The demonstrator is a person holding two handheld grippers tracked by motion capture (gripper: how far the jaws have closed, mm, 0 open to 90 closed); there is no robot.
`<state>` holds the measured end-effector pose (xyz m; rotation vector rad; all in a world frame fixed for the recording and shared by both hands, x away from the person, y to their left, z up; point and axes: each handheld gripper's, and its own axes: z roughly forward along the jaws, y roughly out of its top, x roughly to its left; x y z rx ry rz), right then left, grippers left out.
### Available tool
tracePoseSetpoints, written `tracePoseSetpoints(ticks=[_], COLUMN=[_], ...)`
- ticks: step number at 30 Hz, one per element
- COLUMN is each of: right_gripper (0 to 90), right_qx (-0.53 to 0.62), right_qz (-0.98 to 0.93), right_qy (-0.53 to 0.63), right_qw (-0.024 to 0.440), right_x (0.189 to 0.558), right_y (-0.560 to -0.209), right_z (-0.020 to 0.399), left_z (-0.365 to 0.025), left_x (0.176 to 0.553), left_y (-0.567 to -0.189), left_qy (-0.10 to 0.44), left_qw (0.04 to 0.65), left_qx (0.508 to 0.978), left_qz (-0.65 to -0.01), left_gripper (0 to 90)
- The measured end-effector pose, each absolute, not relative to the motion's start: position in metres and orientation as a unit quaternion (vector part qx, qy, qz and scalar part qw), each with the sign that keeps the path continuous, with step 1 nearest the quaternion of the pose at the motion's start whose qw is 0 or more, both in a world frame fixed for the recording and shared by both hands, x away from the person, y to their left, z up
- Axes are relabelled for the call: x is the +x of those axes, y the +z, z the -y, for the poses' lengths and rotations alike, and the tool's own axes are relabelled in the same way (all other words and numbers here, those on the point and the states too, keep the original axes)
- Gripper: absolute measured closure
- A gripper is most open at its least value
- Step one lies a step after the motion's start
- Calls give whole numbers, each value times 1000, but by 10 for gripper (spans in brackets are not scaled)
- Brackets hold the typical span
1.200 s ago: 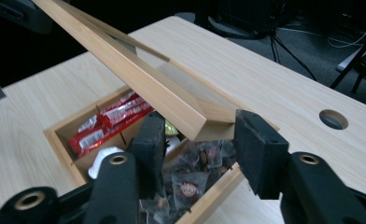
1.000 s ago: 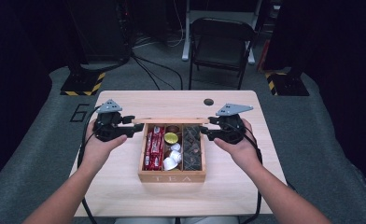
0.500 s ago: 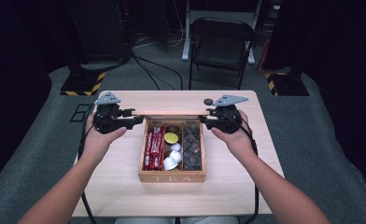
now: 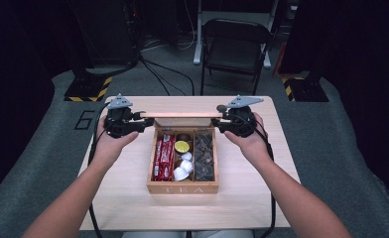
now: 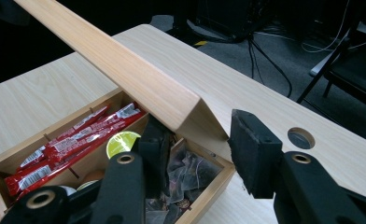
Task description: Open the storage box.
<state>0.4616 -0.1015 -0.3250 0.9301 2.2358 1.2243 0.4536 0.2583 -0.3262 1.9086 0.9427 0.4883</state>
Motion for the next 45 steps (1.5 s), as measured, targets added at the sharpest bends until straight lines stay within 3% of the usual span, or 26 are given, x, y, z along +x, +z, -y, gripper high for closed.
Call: tracePoseSetpoints(ticks=[16,45], right_gripper=[560,528], right_qx=[342,357], right_qz=[-799,-790], right_qy=[444,443], right_qw=[219,229], right_x=[474,498], right_y=[-321,-355], right_z=[99,98], left_z=[-258,-258], left_x=[463,489], left_y=[-328,-321], left_qy=[213,211], left_qw=[466,467], left_qx=[764,758], left_qz=[-393,-402], left_gripper=[582,607])
